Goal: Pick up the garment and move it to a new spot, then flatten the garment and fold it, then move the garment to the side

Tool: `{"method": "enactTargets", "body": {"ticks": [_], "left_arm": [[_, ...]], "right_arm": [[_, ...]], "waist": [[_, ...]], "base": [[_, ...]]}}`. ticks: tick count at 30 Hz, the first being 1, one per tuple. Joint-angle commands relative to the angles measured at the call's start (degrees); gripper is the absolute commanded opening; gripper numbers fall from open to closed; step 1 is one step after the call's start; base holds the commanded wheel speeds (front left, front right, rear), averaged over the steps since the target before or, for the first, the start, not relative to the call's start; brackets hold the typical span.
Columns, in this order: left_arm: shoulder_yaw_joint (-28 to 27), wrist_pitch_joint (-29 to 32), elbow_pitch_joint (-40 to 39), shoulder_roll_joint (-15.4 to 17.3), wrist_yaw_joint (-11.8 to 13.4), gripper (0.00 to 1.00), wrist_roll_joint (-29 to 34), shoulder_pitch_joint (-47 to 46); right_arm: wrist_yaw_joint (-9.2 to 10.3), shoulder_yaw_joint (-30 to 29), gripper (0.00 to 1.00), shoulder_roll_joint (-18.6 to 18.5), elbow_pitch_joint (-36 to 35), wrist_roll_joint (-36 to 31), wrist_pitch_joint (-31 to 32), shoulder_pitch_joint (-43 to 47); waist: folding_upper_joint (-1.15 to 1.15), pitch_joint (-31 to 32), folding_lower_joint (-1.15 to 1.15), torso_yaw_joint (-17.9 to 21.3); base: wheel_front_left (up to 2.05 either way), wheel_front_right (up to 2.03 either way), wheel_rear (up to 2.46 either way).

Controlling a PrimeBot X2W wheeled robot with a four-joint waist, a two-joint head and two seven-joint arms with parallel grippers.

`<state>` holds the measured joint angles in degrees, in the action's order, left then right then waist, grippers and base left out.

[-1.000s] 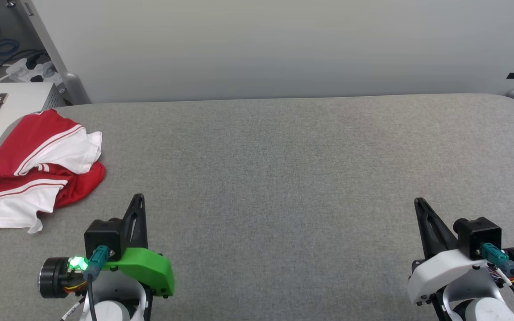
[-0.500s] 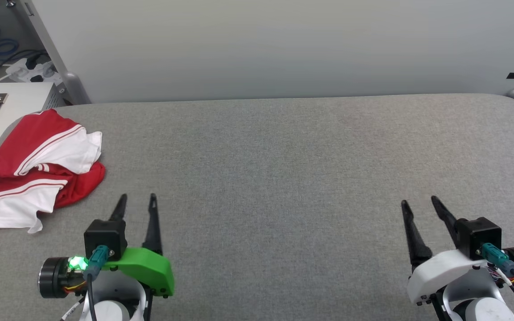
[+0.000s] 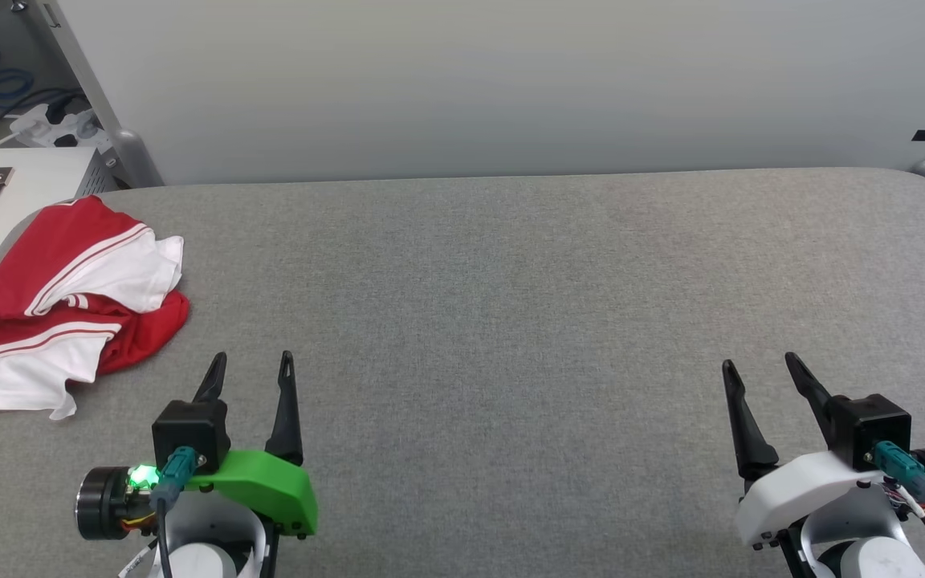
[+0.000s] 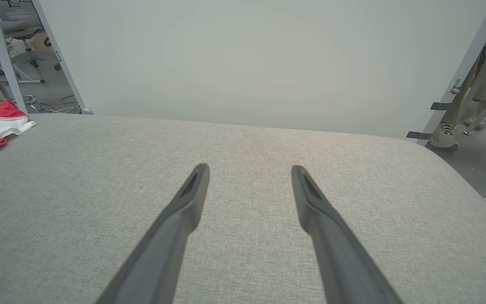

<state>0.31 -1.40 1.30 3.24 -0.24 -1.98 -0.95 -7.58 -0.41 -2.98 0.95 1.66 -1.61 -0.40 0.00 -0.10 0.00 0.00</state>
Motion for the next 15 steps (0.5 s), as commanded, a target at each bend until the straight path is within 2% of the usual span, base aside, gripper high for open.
{"method": "enactTargets", "body": {"ticks": [1,15], "left_arm": [[0.3,-0.7,0.3,-0.1,0.0,1.00,-0.5,0.1],[1.0,-2.4,1.7,-0.1,-0.3,1.00,-1.9,0.1]], "right_arm": [[0.01,-0.3,1.00,0.0,0.2,0.3,-0.7,0.0],[0.02,-0.9,1.00,0.0,0.1,1.6,-2.3,-0.2]], "waist": [[0.00,0.0,0.00,0.0],[0.00,-0.2,0.00,0.0]], "base": [[0.00,0.00,0.00],[0.00,0.00,0.00]]}}
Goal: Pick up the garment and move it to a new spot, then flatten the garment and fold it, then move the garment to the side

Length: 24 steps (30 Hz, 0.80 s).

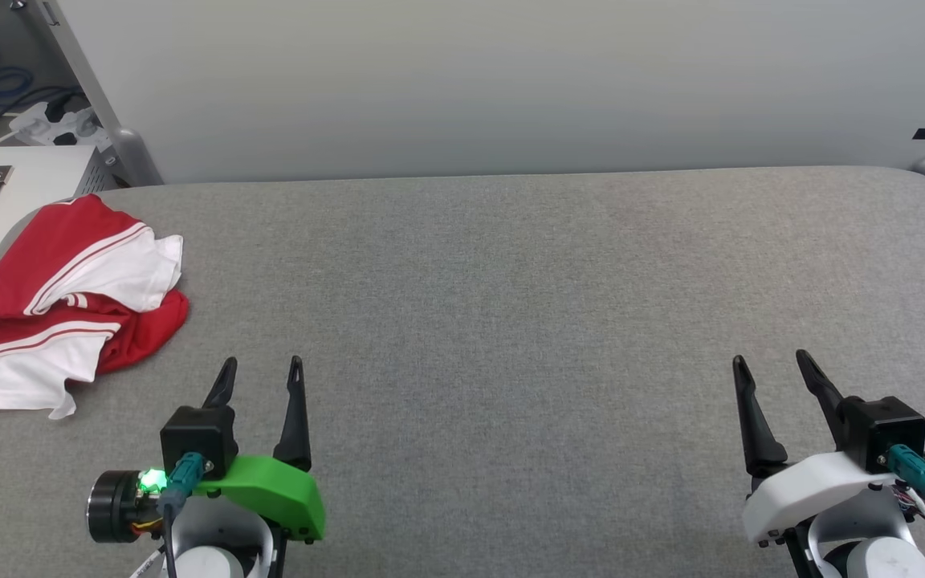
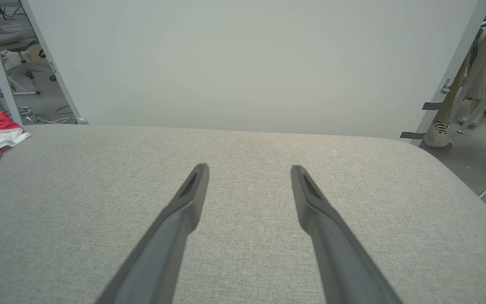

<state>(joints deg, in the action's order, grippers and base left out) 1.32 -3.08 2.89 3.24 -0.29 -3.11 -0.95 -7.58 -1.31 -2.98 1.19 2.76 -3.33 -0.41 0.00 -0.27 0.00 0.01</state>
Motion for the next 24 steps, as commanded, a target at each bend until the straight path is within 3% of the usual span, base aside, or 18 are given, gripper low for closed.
{"method": "enactTargets", "body": {"ticks": [1,24], "left_arm": [[0.0,-0.8,0.2,-0.1,-0.3,1.00,-0.9,0.1],[0.7,-3.5,-1.6,-0.2,-1.1,1.00,-2.9,0.5]], "right_arm": [[0.02,0.0,1.00,0.0,-0.2,0.6,-0.7,-0.2],[0.04,-0.5,1.00,0.0,-1.7,3.0,-3.4,0.0]], "waist": [[0.00,0.0,0.00,0.0],[0.00,-0.2,0.00,-0.1]], "base": [[0.00,0.00,0.00],[0.00,0.00,0.00]]}}
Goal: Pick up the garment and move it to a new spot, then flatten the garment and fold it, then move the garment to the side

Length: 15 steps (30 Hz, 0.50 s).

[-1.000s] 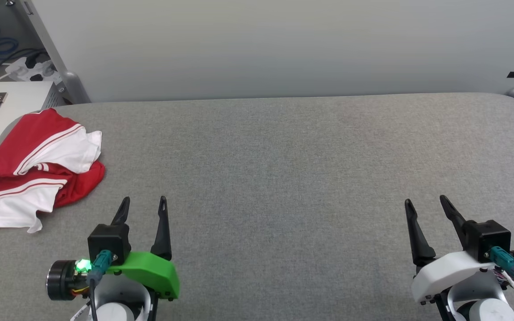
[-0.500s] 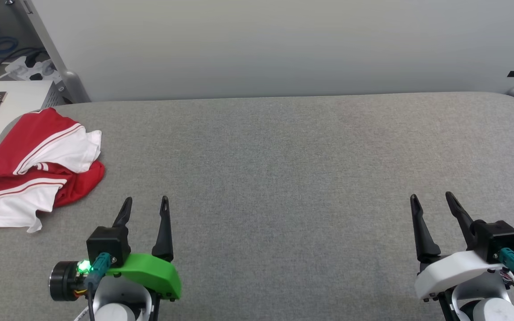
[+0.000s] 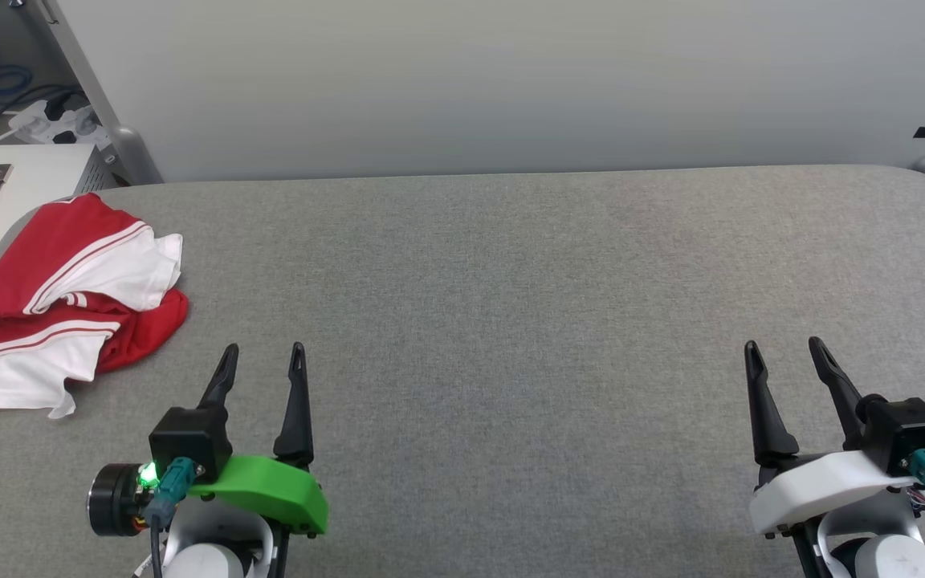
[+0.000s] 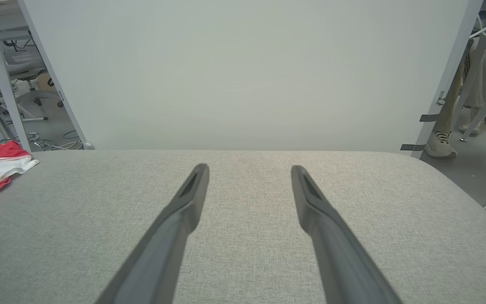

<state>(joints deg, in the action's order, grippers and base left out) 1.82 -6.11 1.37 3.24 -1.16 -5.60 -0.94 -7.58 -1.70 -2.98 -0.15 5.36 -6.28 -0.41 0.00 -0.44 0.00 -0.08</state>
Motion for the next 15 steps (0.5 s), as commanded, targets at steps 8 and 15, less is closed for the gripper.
{"method": "enactTargets", "body": {"ticks": [8,15], "left_arm": [[1.1,-1.5,1.9,-0.2,-0.4,1.00,-1.3,0.9],[1.6,-2.3,3.6,-0.2,-0.4,1.00,-2.1,1.0]], "right_arm": [[0.04,0.2,1.00,0.1,0.9,0.3,-1.4,0.3],[0.05,0.3,1.00,0.1,2.0,0.1,-2.2,0.5]], "waist": [[0.00,0.1,0.00,0.0],[0.00,0.4,0.00,-0.1]], "base": [[0.00,0.00,0.00],[0.00,0.00,0.00]]}}
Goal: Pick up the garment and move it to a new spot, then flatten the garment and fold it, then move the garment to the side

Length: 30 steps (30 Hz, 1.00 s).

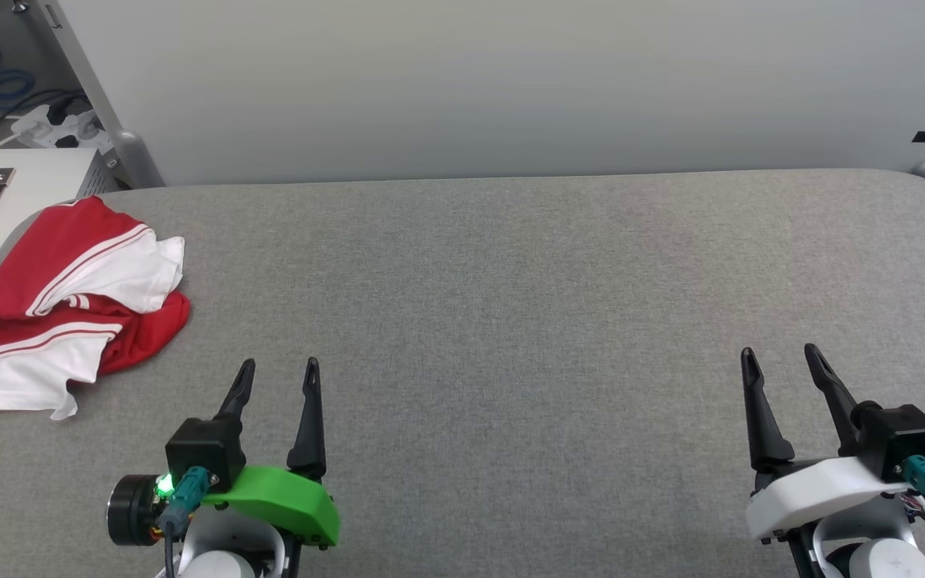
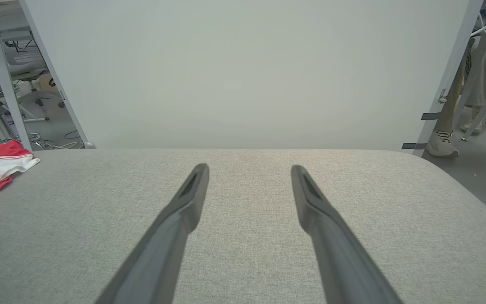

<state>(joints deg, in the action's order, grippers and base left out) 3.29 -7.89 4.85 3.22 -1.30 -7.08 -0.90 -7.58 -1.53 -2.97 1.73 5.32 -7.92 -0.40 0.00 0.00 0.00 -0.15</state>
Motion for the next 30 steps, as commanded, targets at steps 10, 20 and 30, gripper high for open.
{"method": "enactTargets", "body": {"ticks": [10,20,30], "left_arm": [[0.7,-1.7,0.9,-0.2,-0.5,1.00,-1.6,0.9],[1.3,-3.1,1.8,-0.3,-0.8,1.00,-2.9,0.5],[1.7,-4.3,2.6,-0.3,-0.7,1.00,-4.1,0.0]], "right_arm": [[0.06,-0.1,1.00,0.1,0.5,0.6,-1.8,0.3],[0.06,-0.5,1.00,0.1,1.0,1.0,-3.2,-0.1],[0.07,-0.1,1.00,0.1,1.2,0.9,-4.3,0.1]], "waist": [[0.00,-0.5,0.00,-0.1],[0.00,-1.5,0.00,-0.2],[0.00,-1.9,0.00,-3.8]], "base": [[0.00,0.00,0.00],[0.00,0.00,0.00],[0.00,0.00,0.00]]}}
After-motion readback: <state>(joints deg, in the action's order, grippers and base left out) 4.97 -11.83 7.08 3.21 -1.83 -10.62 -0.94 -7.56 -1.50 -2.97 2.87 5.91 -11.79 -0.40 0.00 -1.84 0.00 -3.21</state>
